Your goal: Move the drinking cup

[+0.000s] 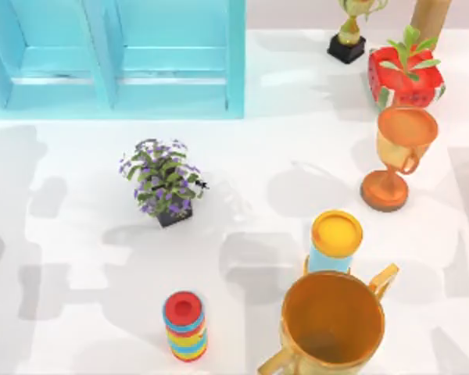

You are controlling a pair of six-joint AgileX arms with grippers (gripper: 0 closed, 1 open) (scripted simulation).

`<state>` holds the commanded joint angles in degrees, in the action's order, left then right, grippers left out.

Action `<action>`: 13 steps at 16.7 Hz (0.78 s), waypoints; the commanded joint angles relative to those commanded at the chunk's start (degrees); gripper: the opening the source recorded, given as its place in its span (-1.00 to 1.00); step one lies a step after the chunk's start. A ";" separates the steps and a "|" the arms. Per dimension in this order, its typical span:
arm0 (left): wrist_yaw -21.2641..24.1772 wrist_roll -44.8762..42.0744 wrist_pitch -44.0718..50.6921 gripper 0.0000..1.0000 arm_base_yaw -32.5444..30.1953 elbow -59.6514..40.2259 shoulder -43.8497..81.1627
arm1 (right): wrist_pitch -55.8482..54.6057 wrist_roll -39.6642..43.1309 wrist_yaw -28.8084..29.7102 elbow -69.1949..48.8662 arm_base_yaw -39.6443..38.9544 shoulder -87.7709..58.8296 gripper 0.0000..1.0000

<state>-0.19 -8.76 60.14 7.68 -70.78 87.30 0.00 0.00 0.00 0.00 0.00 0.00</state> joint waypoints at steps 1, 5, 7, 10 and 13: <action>0.05 -0.39 2.68 1.00 0.33 -3.21 3.90 | 0.00 0.00 0.00 0.00 0.00 0.00 1.00; 0.27 -1.49 10.17 1.00 1.24 -12.21 14.03 | 0.00 0.00 0.00 0.00 0.00 0.00 1.00; 0.34 -1.69 11.55 1.00 1.42 -13.90 15.67 | 0.00 0.00 0.00 0.00 0.00 0.00 1.00; 0.34 -1.70 11.62 1.00 1.43 -13.99 15.75 | 0.00 0.00 0.00 0.00 0.00 0.00 1.00; 0.32 -1.63 11.31 1.00 1.15 -13.66 15.65 | 0.00 0.00 0.00 0.00 0.00 0.00 1.00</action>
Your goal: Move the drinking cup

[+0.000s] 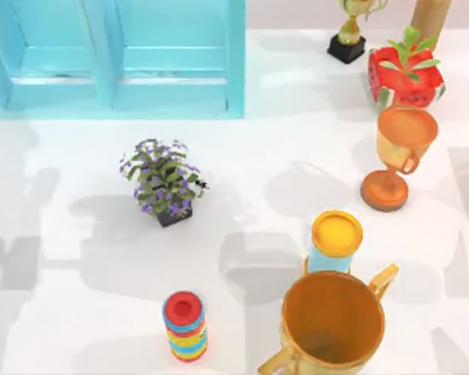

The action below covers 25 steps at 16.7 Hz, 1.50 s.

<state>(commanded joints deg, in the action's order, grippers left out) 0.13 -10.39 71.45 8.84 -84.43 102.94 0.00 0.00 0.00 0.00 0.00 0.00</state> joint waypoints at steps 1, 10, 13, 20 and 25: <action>0.01 0.04 -0.76 1.00 0.06 0.71 0.22 | 0.00 0.00 0.00 0.00 0.00 0.00 1.00; 0.04 -0.30 -21.08 1.00 0.41 15.33 5.72 | 0.00 0.00 0.00 0.00 0.00 0.00 1.00; 0.04 -0.31 -21.58 1.00 0.42 15.77 5.90 | 0.00 0.00 0.00 0.00 0.00 0.00 1.00; 0.04 -0.31 -21.58 0.10 0.42 15.77 5.90 | 0.00 0.00 0.00 0.00 0.00 0.00 1.00; 0.04 -0.31 -21.58 -0.66 0.42 15.77 5.90 | 0.00 0.00 0.00 0.00 0.00 0.00 1.00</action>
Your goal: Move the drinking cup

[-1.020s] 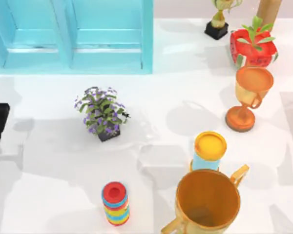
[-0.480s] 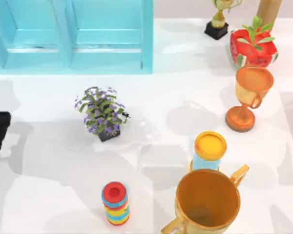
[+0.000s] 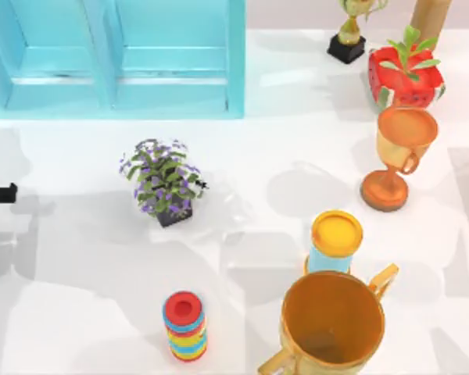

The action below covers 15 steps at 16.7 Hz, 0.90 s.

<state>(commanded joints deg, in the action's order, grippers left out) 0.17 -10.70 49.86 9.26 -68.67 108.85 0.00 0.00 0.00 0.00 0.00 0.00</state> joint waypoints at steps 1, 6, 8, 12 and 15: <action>0.00 0.00 0.00 -0.81 0.00 0.00 0.00 | 0.00 0.00 0.00 0.00 0.00 0.00 1.00; 0.00 0.00 0.00 -1.00 0.00 0.00 0.00 | 0.00 0.00 0.00 0.00 0.00 0.00 1.00; 0.00 0.00 0.00 -1.00 0.00 0.00 0.00 | 0.00 0.00 0.00 0.00 0.00 0.00 1.00; 0.02 -0.18 0.15 -1.00 0.04 -0.15 0.05 | 0.00 0.00 0.00 0.00 0.00 0.00 1.00; 0.60 -4.04 3.72 -1.00 3.79 -4.25 2.04 | 0.00 0.00 0.00 0.00 0.00 0.00 1.00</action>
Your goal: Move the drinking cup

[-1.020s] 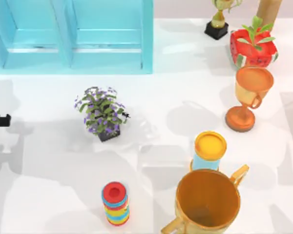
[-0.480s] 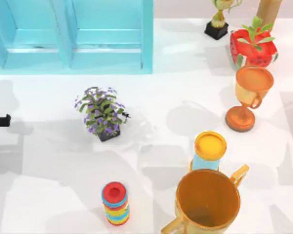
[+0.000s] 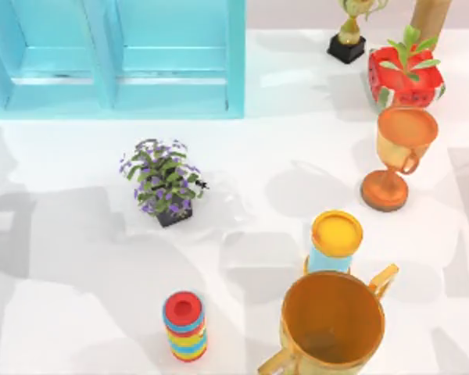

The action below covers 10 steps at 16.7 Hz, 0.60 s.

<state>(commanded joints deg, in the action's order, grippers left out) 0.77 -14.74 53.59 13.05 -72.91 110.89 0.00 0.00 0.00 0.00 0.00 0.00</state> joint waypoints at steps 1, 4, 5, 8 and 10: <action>0.31 -2.16 1.92 -1.00 2.08 -2.59 0.96 | 0.00 0.00 0.00 0.00 0.00 0.00 1.00; 1.37 -9.58 8.62 -1.00 9.46 -12.87 4.01 | 0.00 0.00 0.00 0.00 0.00 0.00 1.00; 1.73 -12.14 10.84 -1.00 12.07 -16.29 4.93 | 0.00 0.00 0.00 0.00 0.00 0.00 1.00; 2.69 -18.50 16.10 -1.00 18.60 -23.59 6.67 | 0.00 0.00 0.00 0.00 0.00 0.00 1.00; 3.03 -20.29 17.62 -1.00 20.39 -25.42 6.98 | 0.00 0.00 0.00 0.00 0.00 0.00 1.00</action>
<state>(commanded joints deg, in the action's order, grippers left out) 3.80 -35.03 71.21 33.44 -98.33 117.87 0.00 0.00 0.00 0.00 0.00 0.00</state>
